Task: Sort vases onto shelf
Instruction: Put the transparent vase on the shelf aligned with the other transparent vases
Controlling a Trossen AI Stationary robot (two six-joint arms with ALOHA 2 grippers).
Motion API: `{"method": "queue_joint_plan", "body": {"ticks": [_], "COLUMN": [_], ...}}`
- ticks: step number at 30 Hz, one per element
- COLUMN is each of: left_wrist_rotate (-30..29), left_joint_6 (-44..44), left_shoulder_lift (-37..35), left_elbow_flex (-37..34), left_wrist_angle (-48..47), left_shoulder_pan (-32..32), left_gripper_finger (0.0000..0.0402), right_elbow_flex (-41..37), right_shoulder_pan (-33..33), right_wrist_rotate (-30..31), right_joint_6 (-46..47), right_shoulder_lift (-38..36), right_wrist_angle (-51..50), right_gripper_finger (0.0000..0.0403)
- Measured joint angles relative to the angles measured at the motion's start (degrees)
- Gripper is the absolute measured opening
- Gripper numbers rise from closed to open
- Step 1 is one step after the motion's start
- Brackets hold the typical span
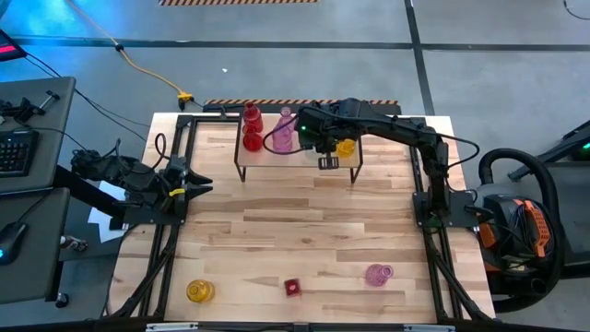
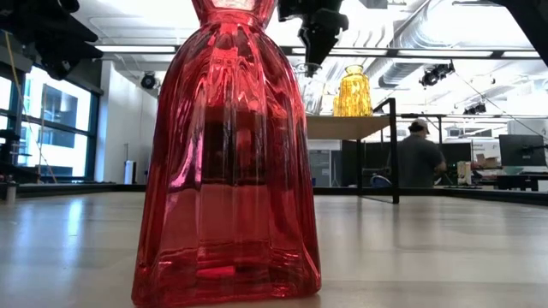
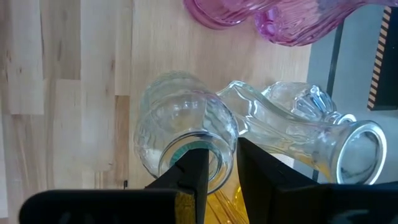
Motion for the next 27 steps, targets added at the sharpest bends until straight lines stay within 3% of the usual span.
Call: {"method": "queue_joint_plan", "body": {"ticks": [27], "left_wrist_rotate": [0.0], "left_joint_6": [0.0], "left_shoulder_lift": [0.0], "left_elbow_flex": [0.0], "left_wrist_angle": [0.0], "left_shoulder_pan": [0.0], "left_gripper_finger": [0.012], "right_elbow_flex": [0.4], "right_shoulder_pan": [0.4], "right_wrist_rotate": [-0.5], "right_joint_6": [0.1], "right_shoulder_lift": [-0.1], "right_wrist_angle": [0.2], "right_gripper_finger": [0.0067]}}
